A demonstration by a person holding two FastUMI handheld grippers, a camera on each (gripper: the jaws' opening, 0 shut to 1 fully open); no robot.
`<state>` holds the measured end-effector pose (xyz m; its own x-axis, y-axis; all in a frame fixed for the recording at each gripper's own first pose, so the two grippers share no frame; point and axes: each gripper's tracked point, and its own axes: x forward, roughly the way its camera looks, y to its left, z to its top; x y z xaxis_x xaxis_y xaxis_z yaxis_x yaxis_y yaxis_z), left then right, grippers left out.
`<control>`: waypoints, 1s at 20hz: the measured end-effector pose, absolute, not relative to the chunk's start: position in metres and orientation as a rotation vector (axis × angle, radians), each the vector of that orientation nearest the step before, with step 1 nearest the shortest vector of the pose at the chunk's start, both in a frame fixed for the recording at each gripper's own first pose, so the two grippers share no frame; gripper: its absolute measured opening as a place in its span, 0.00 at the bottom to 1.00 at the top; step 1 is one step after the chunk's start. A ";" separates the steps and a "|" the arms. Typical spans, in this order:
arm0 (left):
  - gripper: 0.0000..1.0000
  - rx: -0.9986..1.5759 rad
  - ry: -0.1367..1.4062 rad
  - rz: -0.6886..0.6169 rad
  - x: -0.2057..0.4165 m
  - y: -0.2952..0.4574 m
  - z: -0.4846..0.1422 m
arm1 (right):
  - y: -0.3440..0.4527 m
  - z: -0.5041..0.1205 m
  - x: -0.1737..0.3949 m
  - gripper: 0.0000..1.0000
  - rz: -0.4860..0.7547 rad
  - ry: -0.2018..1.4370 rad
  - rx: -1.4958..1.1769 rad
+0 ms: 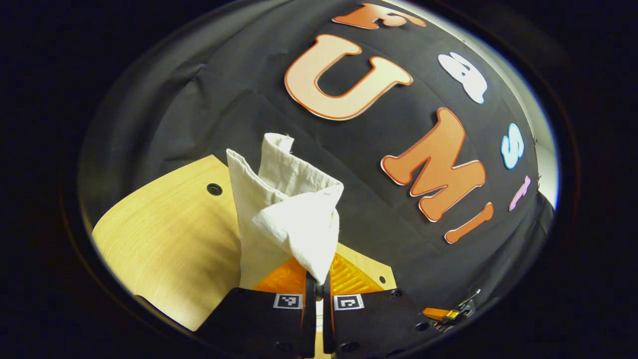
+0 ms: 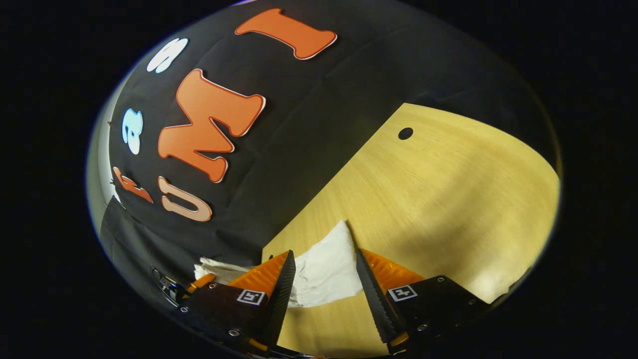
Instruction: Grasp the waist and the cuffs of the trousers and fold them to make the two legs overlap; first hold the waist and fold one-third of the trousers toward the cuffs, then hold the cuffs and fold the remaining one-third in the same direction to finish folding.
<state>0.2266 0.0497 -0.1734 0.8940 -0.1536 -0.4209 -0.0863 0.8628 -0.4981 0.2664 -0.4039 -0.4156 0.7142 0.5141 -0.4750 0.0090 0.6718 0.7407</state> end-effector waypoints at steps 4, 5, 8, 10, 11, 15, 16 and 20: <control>0.07 -0.490 0.488 -0.052 0.237 0.008 -0.179 | -0.420 -0.416 0.268 0.75 0.322 0.735 0.771; 0.07 -0.478 0.498 -0.057 0.238 -0.001 -0.182 | -0.423 -0.417 0.267 0.75 0.326 0.738 0.771; 0.07 -0.445 0.535 -0.075 0.246 -0.037 -0.197 | -0.433 -0.417 0.265 0.75 0.335 0.739 0.771; 0.07 -0.403 0.585 -0.074 0.252 -0.059 -0.219 | -0.439 -0.417 0.263 0.75 0.336 0.741 0.766; 0.07 -0.370 0.620 -0.085 0.253 -0.074 -0.230 | -0.441 -0.417 0.262 0.75 0.337 0.743 0.764; 0.15 -0.256 0.722 -0.226 0.239 -0.134 -0.261 | -0.457 -0.422 0.263 0.75 0.322 0.747 0.759; 0.28 -0.228 0.744 -0.252 0.232 -0.146 -0.263 | -0.459 -0.423 0.265 0.75 0.318 0.749 0.759; 0.63 -0.186 0.779 -0.343 0.212 -0.170 -0.261 | -0.457 -0.423 0.269 0.75 0.331 0.751 0.766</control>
<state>0.2120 -0.1699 -0.2607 0.6597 -0.3694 -0.6545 0.2336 0.9285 -0.2887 0.2687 -0.4567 -0.4234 0.6972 0.5247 -0.4885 -0.0074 0.6866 0.7270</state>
